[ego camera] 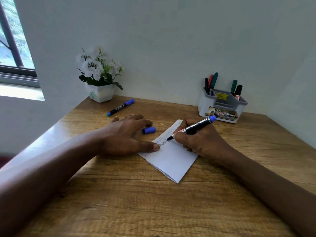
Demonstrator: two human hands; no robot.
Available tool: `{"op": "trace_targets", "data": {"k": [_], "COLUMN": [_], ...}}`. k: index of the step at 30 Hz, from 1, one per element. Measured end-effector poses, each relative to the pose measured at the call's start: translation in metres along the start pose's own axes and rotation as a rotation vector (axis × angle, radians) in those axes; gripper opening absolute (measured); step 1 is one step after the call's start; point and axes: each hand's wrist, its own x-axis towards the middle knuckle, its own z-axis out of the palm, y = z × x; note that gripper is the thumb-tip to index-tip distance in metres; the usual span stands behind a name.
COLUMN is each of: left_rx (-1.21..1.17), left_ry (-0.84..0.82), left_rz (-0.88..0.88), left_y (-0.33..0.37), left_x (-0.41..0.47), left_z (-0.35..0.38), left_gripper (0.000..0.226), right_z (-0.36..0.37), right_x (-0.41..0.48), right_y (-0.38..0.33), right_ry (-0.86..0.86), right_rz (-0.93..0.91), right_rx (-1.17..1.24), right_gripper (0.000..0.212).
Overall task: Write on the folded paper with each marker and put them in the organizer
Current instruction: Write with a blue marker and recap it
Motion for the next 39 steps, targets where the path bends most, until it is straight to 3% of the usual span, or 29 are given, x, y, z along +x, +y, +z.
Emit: {"op": "trace_targets", "data": {"k": [14,39], "left_rx": [0.015,0.033], "left_ry": [0.0,0.01], "left_rz": [0.004,0.022], "left_y": [0.0004,-0.0063], "left_x": [-0.0003,0.0029], "left_z": [0.0007,0.0031], "left_gripper": [0.095,0.104], "right_z": [0.0024,0.0014], "right_x": [0.0007,0.0003], "right_y": [-0.0008,-0.0035], "right_ry": [0.068,0.139], "right_rz": [0.008,0.069], "right_rx": [-0.06,0.022], "right_gripper": [0.016,0.02]}}
